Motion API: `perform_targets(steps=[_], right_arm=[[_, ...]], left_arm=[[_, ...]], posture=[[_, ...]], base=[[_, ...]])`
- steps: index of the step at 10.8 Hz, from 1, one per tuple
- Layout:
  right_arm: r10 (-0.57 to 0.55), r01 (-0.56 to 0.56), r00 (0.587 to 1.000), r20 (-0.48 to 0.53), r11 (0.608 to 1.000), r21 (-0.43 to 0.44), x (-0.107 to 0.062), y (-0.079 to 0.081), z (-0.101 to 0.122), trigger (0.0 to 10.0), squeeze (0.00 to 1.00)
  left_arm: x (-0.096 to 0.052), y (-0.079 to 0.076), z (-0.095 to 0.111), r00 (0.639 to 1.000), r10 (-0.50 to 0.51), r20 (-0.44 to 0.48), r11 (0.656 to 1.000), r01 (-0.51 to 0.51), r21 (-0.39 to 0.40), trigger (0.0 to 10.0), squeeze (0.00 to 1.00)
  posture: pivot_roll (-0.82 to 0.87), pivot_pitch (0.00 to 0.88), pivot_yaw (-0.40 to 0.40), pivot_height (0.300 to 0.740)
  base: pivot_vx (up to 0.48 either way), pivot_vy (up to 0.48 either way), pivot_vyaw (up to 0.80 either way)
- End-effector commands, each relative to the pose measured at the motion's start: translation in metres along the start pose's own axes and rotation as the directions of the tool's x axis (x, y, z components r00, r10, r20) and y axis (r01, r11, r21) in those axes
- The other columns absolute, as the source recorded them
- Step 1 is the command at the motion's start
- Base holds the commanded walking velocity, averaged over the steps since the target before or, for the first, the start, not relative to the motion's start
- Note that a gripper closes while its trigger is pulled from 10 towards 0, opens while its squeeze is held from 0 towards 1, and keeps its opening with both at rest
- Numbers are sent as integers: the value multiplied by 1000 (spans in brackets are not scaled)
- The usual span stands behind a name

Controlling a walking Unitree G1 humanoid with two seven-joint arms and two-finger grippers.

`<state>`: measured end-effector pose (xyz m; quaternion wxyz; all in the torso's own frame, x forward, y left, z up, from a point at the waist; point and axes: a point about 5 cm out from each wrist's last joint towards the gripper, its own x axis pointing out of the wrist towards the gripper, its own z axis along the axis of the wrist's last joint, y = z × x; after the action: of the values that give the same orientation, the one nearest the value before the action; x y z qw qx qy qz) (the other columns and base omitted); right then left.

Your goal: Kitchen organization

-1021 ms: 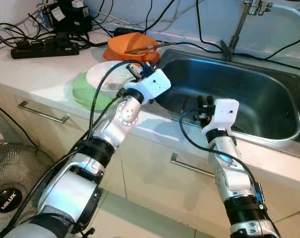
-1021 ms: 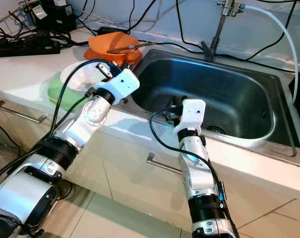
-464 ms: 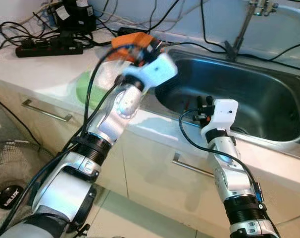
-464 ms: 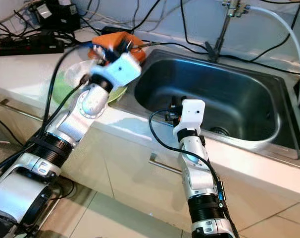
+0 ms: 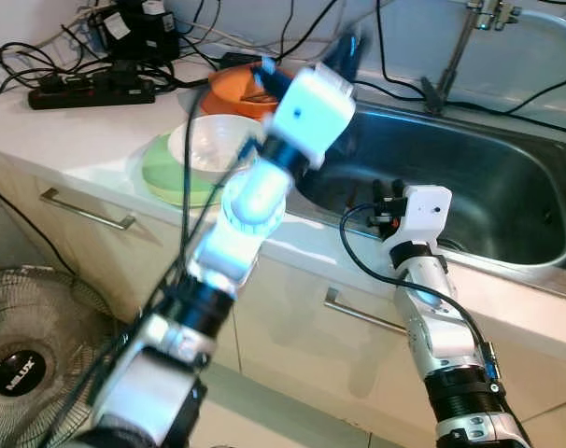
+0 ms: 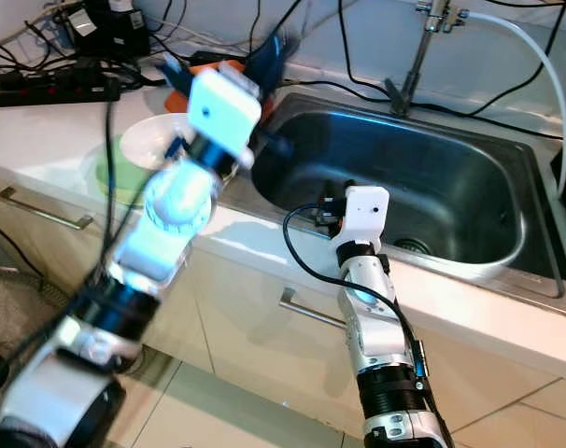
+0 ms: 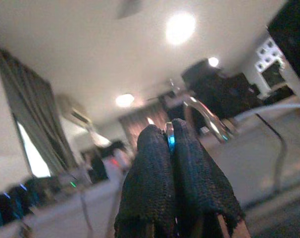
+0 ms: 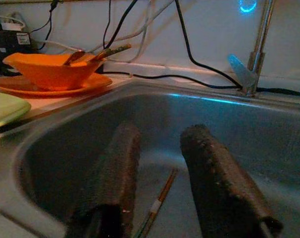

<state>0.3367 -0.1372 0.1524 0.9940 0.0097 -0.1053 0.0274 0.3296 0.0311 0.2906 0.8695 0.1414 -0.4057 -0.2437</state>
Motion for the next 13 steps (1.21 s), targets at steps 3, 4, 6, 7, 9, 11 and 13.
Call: perform_targets(steps=[3,4,6,7,9,11,13], right_arm=[[72,-71,996,48,997,-17,7,-10,15,10000,1000],[109,-109,992,60,994,-9,9,-14,21,10000,1000],[294,-296,953,80,955,16,3,-6,26,10000,1000],[331,-337,939,95,940,50,0,-8,30,10000,1000],[377,-384,919,115,922,52,-2,-5,34,10000,0],[397,-406,910,122,911,67,-3,1,35,10000,0],[408,-417,906,114,907,66,-4,4,34,10000,0]], left_arm=[[-9,-5,-3,999,-18,-32,990,13,-142,10000,0],[-12,-6,-6,998,-21,-53,983,11,-184,10000,0],[-13,-7,-7,997,-36,-62,979,22,-203,10000,0],[-15,-8,-8,997,-47,-68,978,32,-206,10000,0],[-17,-13,-11,993,-80,-84,975,61,-215,10000,0],[-21,-23,-15,985,-137,-105,962,107,-252,10000,0],[-24,-32,-16,976,-188,-114,947,149,-285,10000,0]], posture=[[56,54,-6,740],[56,55,-8,740],[57,57,-8,740],[56,57,-8,740],[54,58,-7,740],[58,58,-6,740],[59,59,-7,740]], base=[[0,0,0],[0,0,0],[0,0,0],[0,0,0],[0,0,0],[0,0,0],[0,0,0]])
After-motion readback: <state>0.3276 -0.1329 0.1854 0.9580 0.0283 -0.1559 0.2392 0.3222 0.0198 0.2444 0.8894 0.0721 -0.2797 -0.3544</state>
